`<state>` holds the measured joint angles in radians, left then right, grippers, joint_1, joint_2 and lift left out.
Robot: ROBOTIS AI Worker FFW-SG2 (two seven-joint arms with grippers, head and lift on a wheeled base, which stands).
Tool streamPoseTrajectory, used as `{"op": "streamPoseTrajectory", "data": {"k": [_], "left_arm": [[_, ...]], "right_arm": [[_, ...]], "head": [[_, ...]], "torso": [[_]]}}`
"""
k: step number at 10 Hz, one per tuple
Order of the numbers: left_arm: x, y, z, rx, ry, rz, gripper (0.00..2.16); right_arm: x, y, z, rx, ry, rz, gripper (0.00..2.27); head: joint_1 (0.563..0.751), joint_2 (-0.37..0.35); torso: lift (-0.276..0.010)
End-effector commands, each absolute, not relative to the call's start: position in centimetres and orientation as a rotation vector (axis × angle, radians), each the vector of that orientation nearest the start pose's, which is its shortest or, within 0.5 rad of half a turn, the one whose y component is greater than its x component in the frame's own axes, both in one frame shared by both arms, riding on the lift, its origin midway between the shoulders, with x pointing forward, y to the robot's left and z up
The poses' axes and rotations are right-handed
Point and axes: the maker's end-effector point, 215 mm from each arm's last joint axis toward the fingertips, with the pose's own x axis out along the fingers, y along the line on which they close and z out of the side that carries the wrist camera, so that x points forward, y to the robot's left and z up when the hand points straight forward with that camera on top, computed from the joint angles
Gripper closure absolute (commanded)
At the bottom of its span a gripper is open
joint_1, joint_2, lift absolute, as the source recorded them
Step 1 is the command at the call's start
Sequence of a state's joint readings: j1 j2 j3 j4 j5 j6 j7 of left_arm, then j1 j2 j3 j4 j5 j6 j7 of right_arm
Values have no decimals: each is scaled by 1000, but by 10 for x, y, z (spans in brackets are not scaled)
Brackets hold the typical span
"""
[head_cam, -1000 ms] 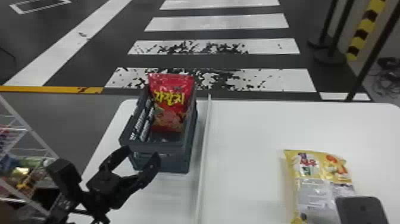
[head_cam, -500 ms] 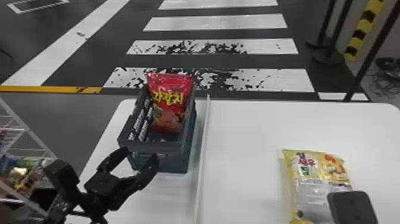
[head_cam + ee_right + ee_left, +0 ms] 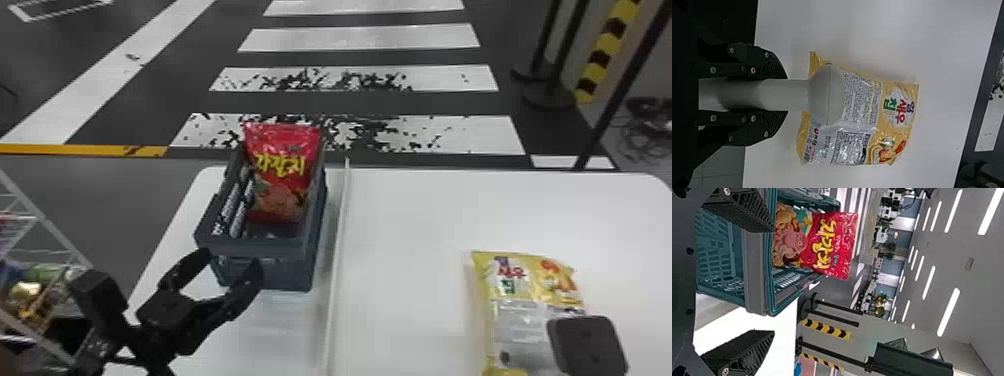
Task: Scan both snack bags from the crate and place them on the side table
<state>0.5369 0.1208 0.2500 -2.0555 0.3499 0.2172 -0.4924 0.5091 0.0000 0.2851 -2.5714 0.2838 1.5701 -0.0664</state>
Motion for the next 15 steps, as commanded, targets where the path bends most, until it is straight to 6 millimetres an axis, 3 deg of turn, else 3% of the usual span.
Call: {"op": "streamPoseTrajectory", "data": {"k": [1,5,8,11,13,15], "left_arm": [[414,261,-372,-190,185,-341,73],[414,260,-371,-190,184,-341,73],[414,261,-371,-189,184,-340,73],[413,261,-370,-186,184,-341,73],[413,264,-370,-179,186,-340,73],[414,263,-369,-179,185,-342,73]], "right_arm": [[276,-195,-461,-199,1060,-19,2260],[285,-200,-449,-190,1027,-32,2260],[303,-219,-433,-176,981,-76,2260],[321,-264,-423,-124,953,-156,2260],[320,-302,-439,-88,982,-198,2260],[356,-344,-432,-31,875,-233,2260]], "head": [[695,112],[695,107],[695,89],[695,44],[695,-11],[695,-56]], "torso": [[-95],[-95],[-95],[-95],[-95],[-95]]}}
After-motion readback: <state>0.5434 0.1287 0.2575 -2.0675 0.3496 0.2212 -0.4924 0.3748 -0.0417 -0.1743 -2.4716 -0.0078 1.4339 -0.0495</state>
